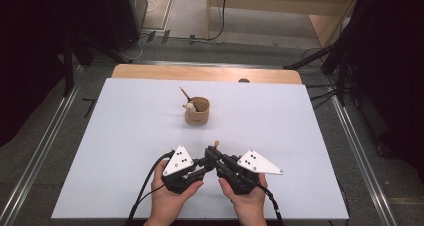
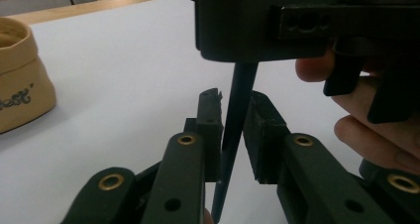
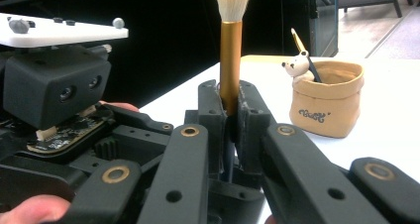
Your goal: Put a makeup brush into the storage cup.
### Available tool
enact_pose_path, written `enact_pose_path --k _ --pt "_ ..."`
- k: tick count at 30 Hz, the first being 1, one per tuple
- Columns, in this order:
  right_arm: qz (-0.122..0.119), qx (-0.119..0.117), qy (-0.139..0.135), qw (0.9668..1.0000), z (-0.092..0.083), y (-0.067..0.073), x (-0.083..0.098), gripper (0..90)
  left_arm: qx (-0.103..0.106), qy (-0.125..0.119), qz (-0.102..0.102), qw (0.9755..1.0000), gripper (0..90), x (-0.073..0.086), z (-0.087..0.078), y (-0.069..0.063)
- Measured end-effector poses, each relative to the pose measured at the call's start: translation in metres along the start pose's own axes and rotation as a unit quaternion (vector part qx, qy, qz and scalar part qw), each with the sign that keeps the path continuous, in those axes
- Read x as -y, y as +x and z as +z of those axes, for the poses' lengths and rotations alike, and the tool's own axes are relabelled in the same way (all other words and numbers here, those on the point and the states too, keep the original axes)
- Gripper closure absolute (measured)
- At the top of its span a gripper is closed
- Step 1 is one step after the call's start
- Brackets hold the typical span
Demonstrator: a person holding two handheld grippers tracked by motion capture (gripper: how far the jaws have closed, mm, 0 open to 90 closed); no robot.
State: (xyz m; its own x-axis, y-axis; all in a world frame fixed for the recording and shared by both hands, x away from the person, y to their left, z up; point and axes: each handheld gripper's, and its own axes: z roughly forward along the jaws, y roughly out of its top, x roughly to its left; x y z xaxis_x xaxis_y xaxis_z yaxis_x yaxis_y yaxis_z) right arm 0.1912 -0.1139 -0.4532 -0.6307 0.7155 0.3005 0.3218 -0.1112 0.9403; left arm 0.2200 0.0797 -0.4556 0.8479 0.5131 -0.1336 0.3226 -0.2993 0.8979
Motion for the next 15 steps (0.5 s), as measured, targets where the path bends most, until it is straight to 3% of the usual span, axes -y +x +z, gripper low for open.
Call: enact_pose_path --k 3,5,8,9,13,15 --pt "-0.003 0.005 -0.002 1.0 -0.001 -0.001 -0.001 84.7 0.011 0.002 0.005 0.9999 83.2 -0.002 0.002 0.0" --pt "0.0 0.014 -0.005 0.9999 -0.002 -0.002 -0.001 81.1 0.004 0.003 0.016 0.9999 84.4 -0.003 0.003 -0.003" --pt "-0.003 0.038 -0.008 0.9992 -0.005 -0.003 -0.004 44.6 0.0 -0.002 0.006 1.0 84.5 -0.003 0.002 0.002" --pt "-0.003 0.042 -0.003 0.9991 -0.006 -0.004 -0.006 36.5 -0.002 -0.003 0.002 1.0 84.5 -0.003 0.001 0.004" --pt "0.004 0.045 -0.006 0.999 -0.017 -0.012 -0.013 10.9 -0.011 -0.005 -0.003 0.9999 84.6 -0.003 -0.001 0.01" --pt "-0.013 0.047 -0.003 0.9988 -0.022 -0.015 -0.015 0.0 -0.018 -0.006 0.0 0.9998 84.6 -0.003 -0.004 0.013"
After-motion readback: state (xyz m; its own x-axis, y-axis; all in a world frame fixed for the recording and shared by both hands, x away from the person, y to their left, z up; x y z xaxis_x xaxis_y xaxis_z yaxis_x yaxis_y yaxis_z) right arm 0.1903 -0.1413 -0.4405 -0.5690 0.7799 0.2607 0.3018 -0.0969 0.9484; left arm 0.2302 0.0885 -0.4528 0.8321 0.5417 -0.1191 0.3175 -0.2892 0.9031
